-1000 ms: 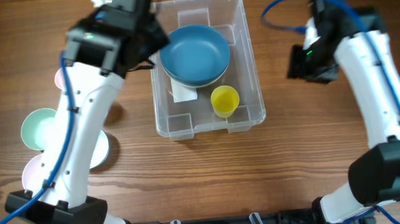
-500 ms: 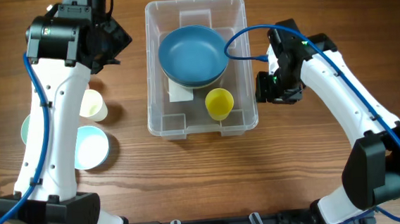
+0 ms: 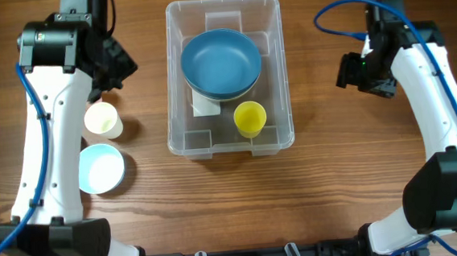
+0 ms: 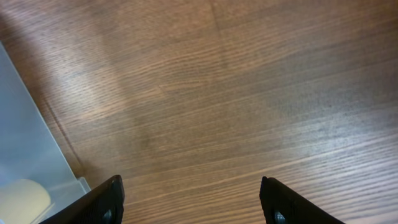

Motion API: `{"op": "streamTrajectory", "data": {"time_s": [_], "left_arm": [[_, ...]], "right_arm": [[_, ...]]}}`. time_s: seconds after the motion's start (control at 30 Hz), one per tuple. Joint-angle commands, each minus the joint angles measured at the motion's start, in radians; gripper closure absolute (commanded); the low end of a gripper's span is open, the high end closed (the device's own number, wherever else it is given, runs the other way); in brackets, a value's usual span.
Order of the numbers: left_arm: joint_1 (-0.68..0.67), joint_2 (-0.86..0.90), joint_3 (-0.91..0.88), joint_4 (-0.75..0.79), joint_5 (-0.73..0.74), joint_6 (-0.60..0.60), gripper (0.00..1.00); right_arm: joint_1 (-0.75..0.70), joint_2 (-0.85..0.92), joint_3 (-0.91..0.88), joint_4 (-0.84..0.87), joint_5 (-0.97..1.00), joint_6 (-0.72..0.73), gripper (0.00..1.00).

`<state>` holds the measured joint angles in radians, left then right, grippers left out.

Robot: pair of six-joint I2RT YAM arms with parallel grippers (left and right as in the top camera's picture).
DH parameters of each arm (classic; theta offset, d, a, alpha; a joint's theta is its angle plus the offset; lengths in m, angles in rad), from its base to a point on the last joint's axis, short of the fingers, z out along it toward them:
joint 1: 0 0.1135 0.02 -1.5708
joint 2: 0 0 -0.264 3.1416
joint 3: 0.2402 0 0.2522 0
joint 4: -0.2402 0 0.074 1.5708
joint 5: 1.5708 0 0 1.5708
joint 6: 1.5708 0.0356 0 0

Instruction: Pack container

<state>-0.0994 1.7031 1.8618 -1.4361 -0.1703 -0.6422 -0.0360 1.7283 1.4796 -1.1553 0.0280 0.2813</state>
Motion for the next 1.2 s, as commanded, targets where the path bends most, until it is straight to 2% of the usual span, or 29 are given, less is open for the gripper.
{"op": "streamTrajectory", "data": {"time_s": [0.0, 0.1, 0.3, 0.73, 0.77, 0.9, 0.97, 1.0, 1.03, 1.17], "left_arm": [[0.047, -0.001, -0.153, 0.035, -0.014, -0.020, 0.36], [0.093, -0.001, -0.315, 0.138, -0.014, -0.020, 0.32], [0.137, -0.001, -0.523, 0.316, 0.001, 0.002, 0.34], [0.137, 0.138, -0.554, 0.476, -0.019, 0.080, 0.34], [0.137, 0.143, -0.554, 0.484, -0.019, 0.086, 0.37], [0.137, 0.143, -0.554, 0.501, -0.018, 0.087, 0.62], [0.137, 0.143, -0.554, 0.505, -0.018, 0.089, 0.78], [0.137, 0.143, -0.553, 0.506, -0.018, 0.089, 0.90], [0.137, 0.143, -0.553, 0.510, -0.018, 0.089, 0.96], [0.128, 0.140, -0.536, 0.502, -0.016, 0.095, 0.96]], "right_arm": [[-0.002, -0.012, 0.015, -0.006, -0.029, -0.023, 0.29], [-0.002, -0.012, 0.015, -0.016, -0.029, -0.037, 0.29], [-0.002, -0.012, 0.015, -0.035, -0.029, -0.039, 0.29], [-0.002, -0.012, 0.015, -0.066, -0.026, -0.045, 0.30], [-0.002, -0.012, 0.015, -0.066, -0.026, -0.045, 0.30], [-0.002, -0.012, 0.015, -0.064, -0.026, -0.045, 0.30], [-0.002, -0.012, 0.015, -0.065, -0.025, -0.046, 0.30], [-0.002, -0.012, 0.015, -0.064, -0.025, -0.046, 0.30], [-0.002, -0.012, 0.015, -0.063, -0.025, -0.046, 0.30], [-0.002, -0.012, 0.015, -0.062, -0.025, -0.046, 0.30]]}}
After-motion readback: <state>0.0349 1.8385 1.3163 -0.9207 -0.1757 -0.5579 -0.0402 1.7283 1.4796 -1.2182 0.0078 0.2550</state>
